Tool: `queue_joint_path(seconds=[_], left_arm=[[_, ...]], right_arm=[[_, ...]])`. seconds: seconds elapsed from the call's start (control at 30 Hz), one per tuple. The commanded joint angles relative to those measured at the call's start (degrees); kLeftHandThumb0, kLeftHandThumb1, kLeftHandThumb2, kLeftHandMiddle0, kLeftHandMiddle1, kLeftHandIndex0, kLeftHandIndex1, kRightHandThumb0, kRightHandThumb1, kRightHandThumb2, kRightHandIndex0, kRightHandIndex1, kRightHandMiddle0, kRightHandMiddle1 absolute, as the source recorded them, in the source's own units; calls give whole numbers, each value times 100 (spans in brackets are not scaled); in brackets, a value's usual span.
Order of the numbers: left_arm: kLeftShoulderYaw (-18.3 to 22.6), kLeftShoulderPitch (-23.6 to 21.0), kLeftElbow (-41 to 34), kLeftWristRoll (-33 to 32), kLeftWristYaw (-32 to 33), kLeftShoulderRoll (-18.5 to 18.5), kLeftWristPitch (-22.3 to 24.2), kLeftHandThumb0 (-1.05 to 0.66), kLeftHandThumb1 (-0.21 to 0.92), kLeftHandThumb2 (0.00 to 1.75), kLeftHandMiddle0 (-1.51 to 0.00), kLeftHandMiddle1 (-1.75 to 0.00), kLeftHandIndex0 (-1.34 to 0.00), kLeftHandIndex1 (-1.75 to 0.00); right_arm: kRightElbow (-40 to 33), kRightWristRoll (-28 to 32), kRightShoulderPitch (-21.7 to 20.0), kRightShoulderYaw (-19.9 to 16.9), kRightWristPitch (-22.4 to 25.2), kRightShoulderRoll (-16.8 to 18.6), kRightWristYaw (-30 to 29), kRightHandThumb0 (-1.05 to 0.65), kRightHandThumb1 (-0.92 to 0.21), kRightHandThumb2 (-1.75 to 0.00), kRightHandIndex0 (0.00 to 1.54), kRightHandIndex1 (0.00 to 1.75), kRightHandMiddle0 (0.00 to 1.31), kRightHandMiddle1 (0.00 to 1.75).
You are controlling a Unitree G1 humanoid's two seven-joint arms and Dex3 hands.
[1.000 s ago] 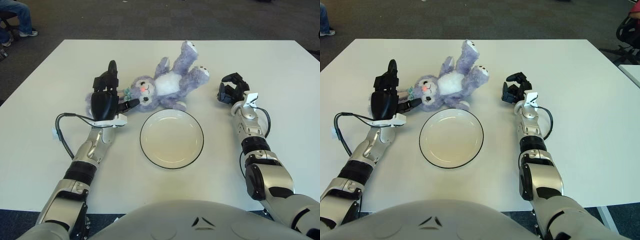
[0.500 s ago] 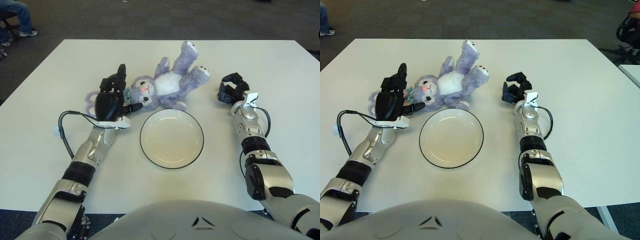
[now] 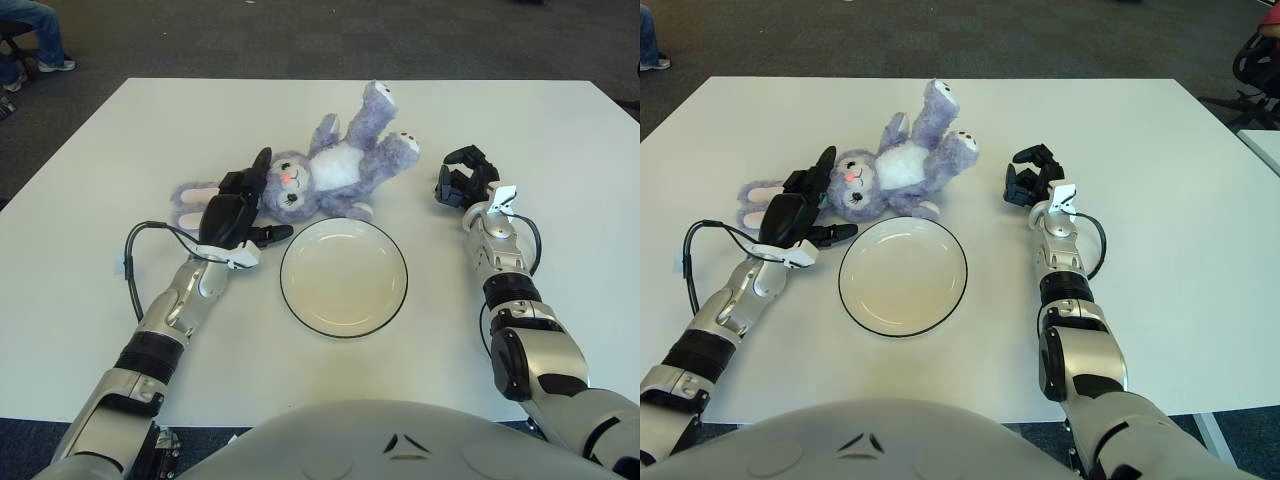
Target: Put the doll into the plate.
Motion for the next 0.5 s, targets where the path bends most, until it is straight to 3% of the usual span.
queue_joint_path(seconds=[0.0, 0.3, 0.47], left_arm=[[53, -51, -92, -258, -320, 71, -146, -105, 92, 35, -20, -162, 0, -27], [211, -114, -261, -750, -1149, 157, -92, -105, 92, 42, -11, -174, 0, -18], [215, -284, -568, -920, -1672, 120, 220, -105, 92, 33, -7, -175, 0, -20]], right_arm=[[247, 17, 315, -24, 308, 78, 3, -1, -32, -130, 62, 175, 41, 166], [254, -3, 314, -19, 307, 70, -2, -1, -31, -130, 62, 175, 44, 165], [266, -13, 310, -12, 303, 50, 13, -1, -31, -131, 62, 175, 43, 166]])
